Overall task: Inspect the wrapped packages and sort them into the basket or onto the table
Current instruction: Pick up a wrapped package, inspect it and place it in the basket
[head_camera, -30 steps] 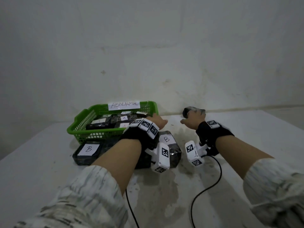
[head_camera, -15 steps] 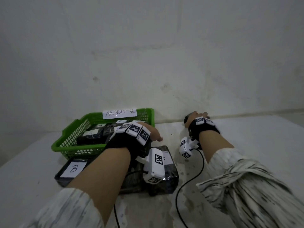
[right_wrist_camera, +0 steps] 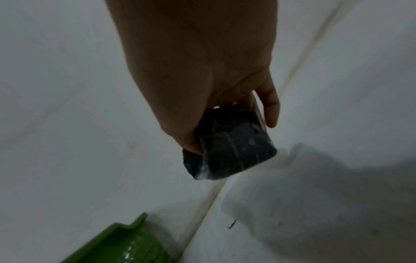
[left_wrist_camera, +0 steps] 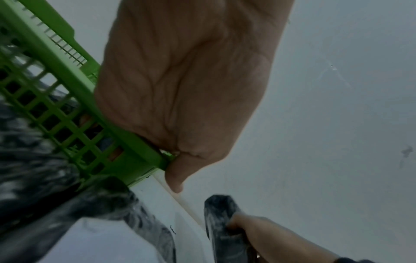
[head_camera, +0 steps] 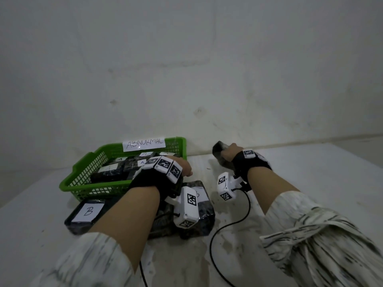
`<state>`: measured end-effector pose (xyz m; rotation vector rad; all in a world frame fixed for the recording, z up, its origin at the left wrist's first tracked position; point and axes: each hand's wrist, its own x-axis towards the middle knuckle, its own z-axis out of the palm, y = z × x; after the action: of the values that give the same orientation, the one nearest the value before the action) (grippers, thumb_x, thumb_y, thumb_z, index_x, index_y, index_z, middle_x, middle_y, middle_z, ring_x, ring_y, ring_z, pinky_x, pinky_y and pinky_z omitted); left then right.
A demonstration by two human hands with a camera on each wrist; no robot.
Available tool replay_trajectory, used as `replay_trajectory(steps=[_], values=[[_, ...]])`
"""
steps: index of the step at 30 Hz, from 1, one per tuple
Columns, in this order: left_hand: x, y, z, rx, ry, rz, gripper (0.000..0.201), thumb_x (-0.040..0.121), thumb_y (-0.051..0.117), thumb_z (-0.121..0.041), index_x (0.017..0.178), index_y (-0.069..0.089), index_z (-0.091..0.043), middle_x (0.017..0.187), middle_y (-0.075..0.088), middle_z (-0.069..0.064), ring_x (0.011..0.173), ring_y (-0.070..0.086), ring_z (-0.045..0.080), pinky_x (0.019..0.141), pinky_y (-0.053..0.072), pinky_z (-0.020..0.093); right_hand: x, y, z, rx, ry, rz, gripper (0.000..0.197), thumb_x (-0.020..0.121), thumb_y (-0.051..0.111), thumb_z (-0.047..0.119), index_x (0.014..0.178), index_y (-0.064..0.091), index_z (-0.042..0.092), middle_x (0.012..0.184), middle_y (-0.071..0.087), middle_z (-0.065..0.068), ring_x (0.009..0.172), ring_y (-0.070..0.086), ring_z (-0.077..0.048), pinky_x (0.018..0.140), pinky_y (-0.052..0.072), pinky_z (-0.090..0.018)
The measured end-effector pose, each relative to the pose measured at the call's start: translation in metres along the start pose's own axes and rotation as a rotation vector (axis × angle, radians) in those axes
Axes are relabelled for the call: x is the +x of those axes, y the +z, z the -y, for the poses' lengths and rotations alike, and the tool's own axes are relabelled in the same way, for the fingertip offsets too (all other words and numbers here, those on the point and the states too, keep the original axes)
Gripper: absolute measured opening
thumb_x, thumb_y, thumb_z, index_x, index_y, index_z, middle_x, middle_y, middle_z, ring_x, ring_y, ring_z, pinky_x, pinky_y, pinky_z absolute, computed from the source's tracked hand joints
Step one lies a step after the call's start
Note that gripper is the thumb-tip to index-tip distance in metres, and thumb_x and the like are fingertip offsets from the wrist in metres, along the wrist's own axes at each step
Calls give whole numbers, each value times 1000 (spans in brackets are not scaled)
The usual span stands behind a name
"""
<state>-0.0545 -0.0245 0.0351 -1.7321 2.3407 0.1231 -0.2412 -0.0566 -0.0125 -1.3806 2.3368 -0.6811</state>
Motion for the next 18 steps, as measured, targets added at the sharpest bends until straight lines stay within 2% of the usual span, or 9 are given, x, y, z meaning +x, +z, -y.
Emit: replay_trajectory(steps=[1,2,5,9,11,13,15,16,18], values=[[3,1,2,-40,-8,13,50,103,33,-28,144,30,0,151,32,14,139,31,26,110,24,31,-2,-1,1,101,3,9,49,92,49,39,124,49,3,124,56,-23,113,56,-39,94,47,-40],[1,2,2,-103,-1,-3,51,104,32,-30,145,29,0,152,31,14,140,30,26,110,23,31,-11,-3,4,206,-22,23,51,93,50,35,128,45,-2,125,54,-24,112,55,-38,90,47,-36],[1,10,6,-284,34,29,56,101,38,-37,144,33,-3,151,34,13,137,35,27,109,28,33,-40,-13,12,461,-140,66,26,99,43,26,105,48,2,100,52,-17,75,51,-23,58,34,-27],[9,21,20,-801,69,-91,58,98,41,-44,145,33,-10,148,38,15,132,41,33,110,34,41,-78,-17,15,816,-215,162,19,99,42,26,100,52,11,82,56,-7,69,52,-18,59,39,-26],[8,24,24,-1064,147,-164,61,98,34,-49,147,26,-15,150,33,15,136,34,33,113,28,48,-95,-19,16,980,-227,265,19,99,41,22,96,57,12,87,61,-9,74,59,-20,62,48,-27],[-10,21,24,-1304,268,-188,57,99,34,-47,147,27,-17,146,38,16,135,36,34,112,29,52,-110,-16,17,1048,-260,354,24,98,39,20,103,60,9,97,65,-14,85,64,-26,67,55,-33],[-25,18,26,-1495,379,-196,46,100,38,-37,141,36,-18,128,55,10,118,54,28,100,45,47,-126,-11,22,1056,-280,393,29,98,39,21,116,57,8,106,65,-15,91,65,-29,69,56,-36],[-31,18,29,-1559,417,-194,39,100,39,-31,137,41,-18,116,60,6,104,60,23,88,54,40,-132,-8,25,1047,-283,393,29,98,39,22,119,56,10,109,63,-16,93,65,-29,68,56,-37],[-40,18,38,-1622,460,-216,32,101,41,-22,132,46,-17,102,62,1,87,62,15,65,57,27,-142,-1,32,1050,-286,403,30,98,38,26,116,59,14,113,61,-15,98,63,-31,71,56,-39]])
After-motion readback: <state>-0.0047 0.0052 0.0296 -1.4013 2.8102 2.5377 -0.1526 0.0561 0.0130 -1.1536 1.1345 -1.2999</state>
